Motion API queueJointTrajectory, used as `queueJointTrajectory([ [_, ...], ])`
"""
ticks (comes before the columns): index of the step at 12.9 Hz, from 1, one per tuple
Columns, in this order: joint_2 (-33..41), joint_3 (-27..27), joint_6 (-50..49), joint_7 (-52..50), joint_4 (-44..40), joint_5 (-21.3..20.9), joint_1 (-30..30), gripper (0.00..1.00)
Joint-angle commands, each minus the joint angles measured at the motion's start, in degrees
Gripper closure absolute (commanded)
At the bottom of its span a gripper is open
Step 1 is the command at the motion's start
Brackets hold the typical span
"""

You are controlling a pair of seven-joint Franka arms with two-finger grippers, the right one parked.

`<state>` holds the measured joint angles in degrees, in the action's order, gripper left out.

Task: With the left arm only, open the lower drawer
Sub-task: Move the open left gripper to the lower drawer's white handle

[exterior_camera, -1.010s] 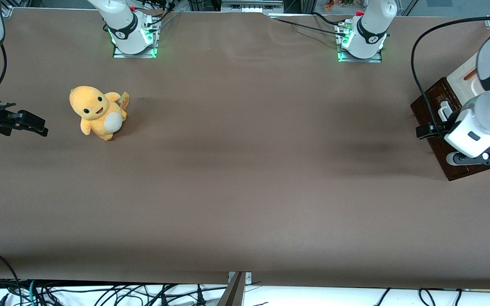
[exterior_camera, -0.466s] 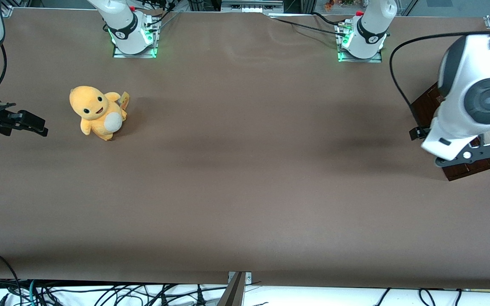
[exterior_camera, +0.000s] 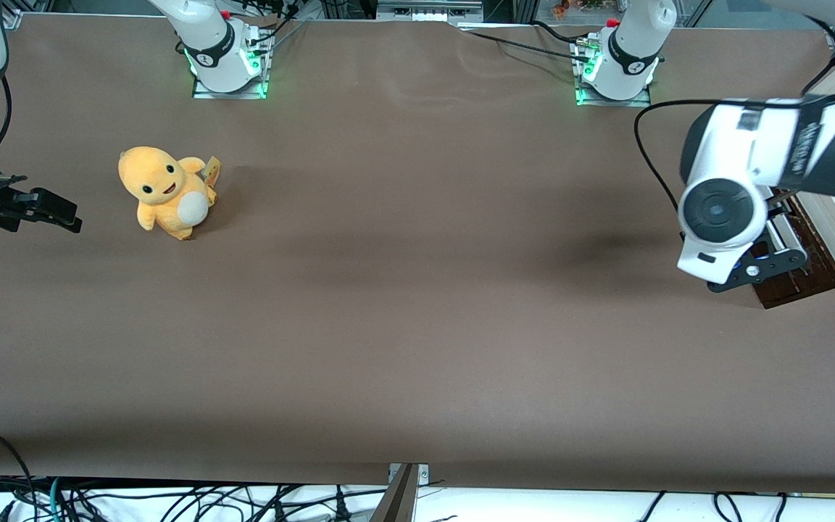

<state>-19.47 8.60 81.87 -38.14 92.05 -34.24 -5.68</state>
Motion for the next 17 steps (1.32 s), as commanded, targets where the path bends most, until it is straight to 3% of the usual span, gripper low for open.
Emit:
queueJointTrajectory([
  [1, -0.38, 0.27, -0.05, -4.82, 2.69, -4.16, -0.3, 0.0],
  [8, -5.48, 2.12, 0.13, -16.87, 7.43, -12.33, -0.3, 0.0],
  [10, -6.27, 2.12, 0.13, -20.38, 11.12, -16.54, -0.3, 0.0],
  [15, -7.86, 2.03, -0.4, -25.75, 12.53, -17.96, 0.14, 0.0],
  [17, -8.56, 2.03, -2.15, -25.85, 13.5, -20.68, 0.49, 0.0],
])
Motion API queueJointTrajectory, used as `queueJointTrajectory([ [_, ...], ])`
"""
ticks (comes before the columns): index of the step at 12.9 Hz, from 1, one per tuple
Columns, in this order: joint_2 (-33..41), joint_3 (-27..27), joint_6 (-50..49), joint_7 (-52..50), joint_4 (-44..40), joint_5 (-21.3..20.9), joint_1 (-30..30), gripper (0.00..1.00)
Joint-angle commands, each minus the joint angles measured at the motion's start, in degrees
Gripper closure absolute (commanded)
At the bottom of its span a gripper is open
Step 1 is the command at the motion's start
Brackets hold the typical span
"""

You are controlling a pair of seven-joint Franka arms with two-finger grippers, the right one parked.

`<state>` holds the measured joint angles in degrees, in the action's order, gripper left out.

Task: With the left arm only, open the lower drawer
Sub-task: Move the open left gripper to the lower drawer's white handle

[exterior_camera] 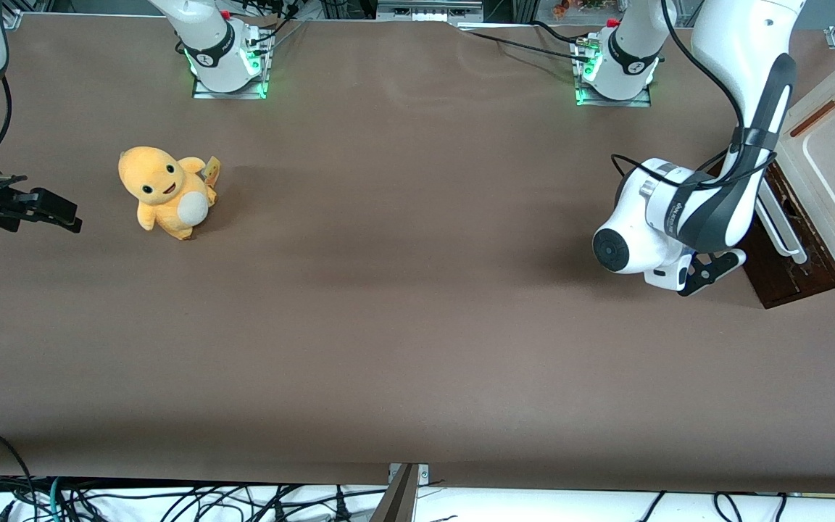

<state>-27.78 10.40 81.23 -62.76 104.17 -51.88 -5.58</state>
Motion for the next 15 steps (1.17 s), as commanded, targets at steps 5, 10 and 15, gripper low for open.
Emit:
queueJointTrajectory([
  [5, -4.38, 0.24, -2.83, -3.24, 1.91, -7.88, 0.31, 0.0],
  [10, -6.76, -0.82, -2.83, -4.13, 1.91, -10.08, 1.53, 0.0],
  [15, -9.74, -1.78, -5.63, -4.13, 1.91, -12.01, 2.42, 0.0],
])
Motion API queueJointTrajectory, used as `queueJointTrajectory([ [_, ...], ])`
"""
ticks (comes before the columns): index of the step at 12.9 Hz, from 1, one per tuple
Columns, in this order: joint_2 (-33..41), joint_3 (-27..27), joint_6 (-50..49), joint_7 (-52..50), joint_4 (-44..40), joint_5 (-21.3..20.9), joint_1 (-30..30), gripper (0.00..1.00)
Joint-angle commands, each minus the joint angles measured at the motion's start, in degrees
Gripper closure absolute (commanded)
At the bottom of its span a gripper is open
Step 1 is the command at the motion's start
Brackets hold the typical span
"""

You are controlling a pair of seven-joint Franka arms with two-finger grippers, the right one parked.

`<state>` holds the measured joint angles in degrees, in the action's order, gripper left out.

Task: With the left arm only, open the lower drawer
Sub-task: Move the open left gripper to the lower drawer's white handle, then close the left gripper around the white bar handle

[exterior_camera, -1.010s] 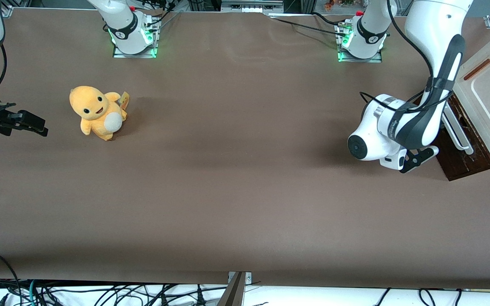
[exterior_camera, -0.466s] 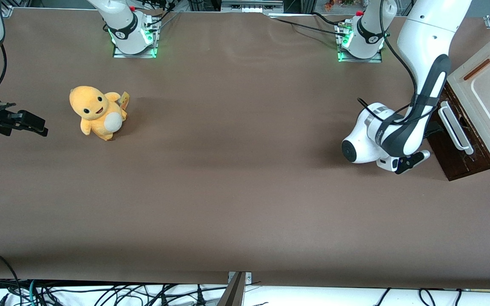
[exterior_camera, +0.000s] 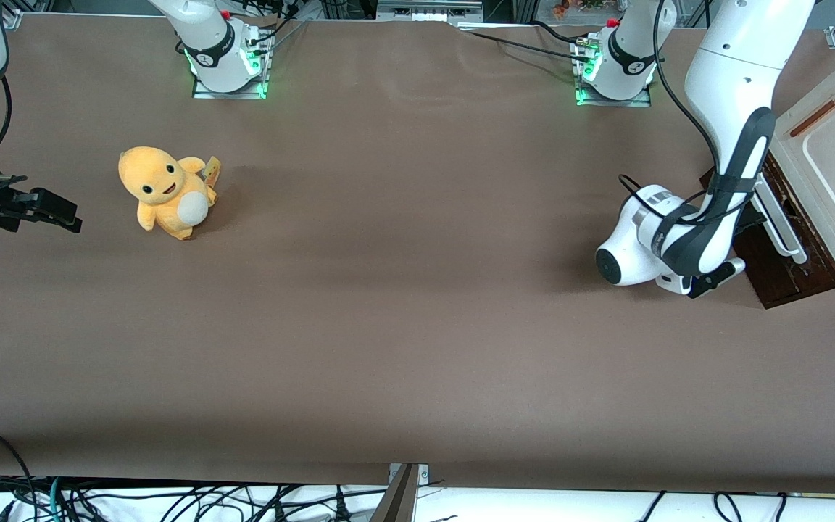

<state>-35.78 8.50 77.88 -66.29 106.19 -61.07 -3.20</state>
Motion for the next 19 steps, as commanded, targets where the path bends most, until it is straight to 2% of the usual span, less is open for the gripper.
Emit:
queueJointTrajectory([
  [1, -2.53, 0.11, -2.99, -0.6, -0.11, -3.52, 0.03, 0.0],
  [11, -4.83, 0.02, -5.29, 0.02, -0.11, -5.19, 0.73, 0.0],
  [15, -4.56, 0.02, -5.37, 0.28, -0.02, -7.56, 2.84, 0.03],
  [18, -4.56, 0.02, -5.2, 0.28, -0.11, -7.66, 3.46, 0.04],
  [19, -4.56, 0.02, -5.2, 0.28, -0.2, -7.66, 3.46, 0.07],
])
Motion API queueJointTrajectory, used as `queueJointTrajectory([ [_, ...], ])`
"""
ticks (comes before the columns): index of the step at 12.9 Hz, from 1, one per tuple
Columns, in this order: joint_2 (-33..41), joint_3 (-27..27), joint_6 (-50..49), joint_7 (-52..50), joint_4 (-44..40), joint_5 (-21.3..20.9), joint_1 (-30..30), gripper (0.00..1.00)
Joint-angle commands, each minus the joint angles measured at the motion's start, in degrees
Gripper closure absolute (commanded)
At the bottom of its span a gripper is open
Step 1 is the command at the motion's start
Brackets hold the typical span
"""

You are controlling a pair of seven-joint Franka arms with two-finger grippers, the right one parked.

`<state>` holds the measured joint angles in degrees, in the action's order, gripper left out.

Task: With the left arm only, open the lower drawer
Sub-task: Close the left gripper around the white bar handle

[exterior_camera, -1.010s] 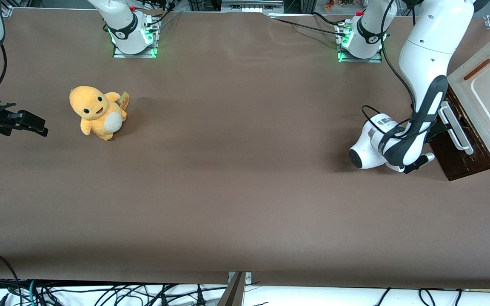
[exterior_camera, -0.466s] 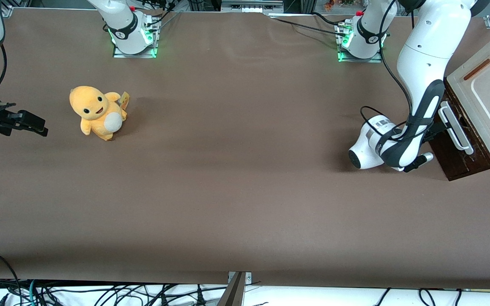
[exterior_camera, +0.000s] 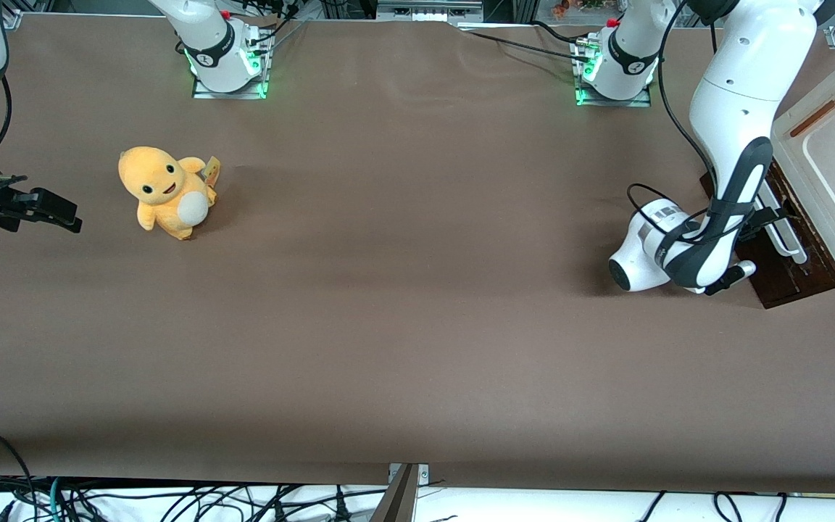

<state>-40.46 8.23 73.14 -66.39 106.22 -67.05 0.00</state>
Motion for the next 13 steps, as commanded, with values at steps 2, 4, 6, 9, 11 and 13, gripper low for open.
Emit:
queueJointTrajectory([
  [2, 0.03, 0.3, -0.46, 0.38, -0.22, -1.68, 0.26, 0.15],
  [4, 0.03, 0.3, -0.46, 0.3, -0.31, -1.68, 0.35, 0.25],
  [6, -0.15, 0.3, -0.46, -0.14, -0.31, -1.68, 0.35, 0.34],
  [9, -0.24, 0.3, -0.37, -0.23, -0.48, -1.68, 0.35, 0.42],
  [11, -0.85, 0.3, -0.2, -0.5, -0.66, -1.94, 0.44, 0.45],
  [13, -1.2, 0.3, 0.07, -0.58, -0.66, -2.65, 0.87, 0.45],
])
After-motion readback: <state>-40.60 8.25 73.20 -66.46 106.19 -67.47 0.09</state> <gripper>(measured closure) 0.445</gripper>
